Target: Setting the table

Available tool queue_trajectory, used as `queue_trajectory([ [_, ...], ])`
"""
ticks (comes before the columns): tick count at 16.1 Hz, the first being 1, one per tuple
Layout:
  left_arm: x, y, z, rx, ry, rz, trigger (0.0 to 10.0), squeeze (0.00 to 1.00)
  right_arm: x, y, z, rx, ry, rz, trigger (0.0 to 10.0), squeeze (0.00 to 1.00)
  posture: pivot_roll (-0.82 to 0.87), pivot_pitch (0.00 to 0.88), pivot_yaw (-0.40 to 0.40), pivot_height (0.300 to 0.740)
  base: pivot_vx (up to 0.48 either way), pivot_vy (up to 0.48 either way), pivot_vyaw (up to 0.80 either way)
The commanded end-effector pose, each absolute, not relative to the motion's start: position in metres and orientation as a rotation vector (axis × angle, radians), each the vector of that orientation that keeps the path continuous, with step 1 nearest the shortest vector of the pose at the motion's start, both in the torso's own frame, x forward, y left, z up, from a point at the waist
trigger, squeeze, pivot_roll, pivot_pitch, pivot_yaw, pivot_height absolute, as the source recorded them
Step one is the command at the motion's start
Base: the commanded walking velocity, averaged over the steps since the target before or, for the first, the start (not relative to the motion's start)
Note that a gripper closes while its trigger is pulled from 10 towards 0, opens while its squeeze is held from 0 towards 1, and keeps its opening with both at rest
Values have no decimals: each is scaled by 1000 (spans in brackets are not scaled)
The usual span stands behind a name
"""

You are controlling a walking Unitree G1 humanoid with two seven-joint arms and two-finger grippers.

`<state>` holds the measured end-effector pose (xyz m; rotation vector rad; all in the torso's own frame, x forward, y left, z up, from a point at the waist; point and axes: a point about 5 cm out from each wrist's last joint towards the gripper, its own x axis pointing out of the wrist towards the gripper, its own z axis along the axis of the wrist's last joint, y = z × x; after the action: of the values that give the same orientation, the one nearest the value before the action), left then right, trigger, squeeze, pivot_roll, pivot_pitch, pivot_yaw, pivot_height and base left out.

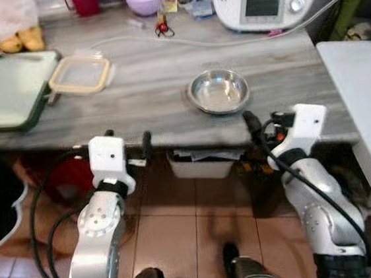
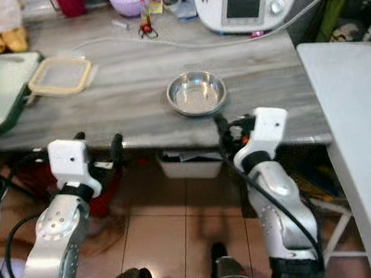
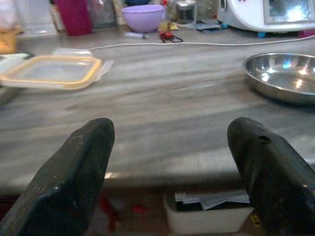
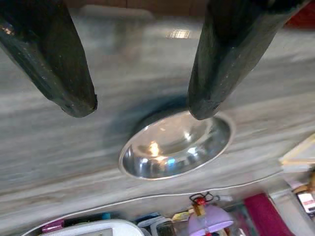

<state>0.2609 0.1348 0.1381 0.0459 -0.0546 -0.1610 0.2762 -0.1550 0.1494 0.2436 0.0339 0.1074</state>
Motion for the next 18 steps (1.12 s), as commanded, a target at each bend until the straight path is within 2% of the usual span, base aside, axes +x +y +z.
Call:
queue_trajectory([
  [1,259,135,139,54,-54,-165,10000,0,275,-158,153,234,26,103,10000,0,-5,106,40,740,-345,0,0],
  [13,259,135,139,67,-59,-168,10000,0,278,-159,153,235,28,104,10000,0,-6,107,39,740,-336,0,0],
  [18,256,130,141,57,-78,-228,10000,0,278,-159,153,232,29,104,10000,0,-6,104,42,740,0,0,0],
])
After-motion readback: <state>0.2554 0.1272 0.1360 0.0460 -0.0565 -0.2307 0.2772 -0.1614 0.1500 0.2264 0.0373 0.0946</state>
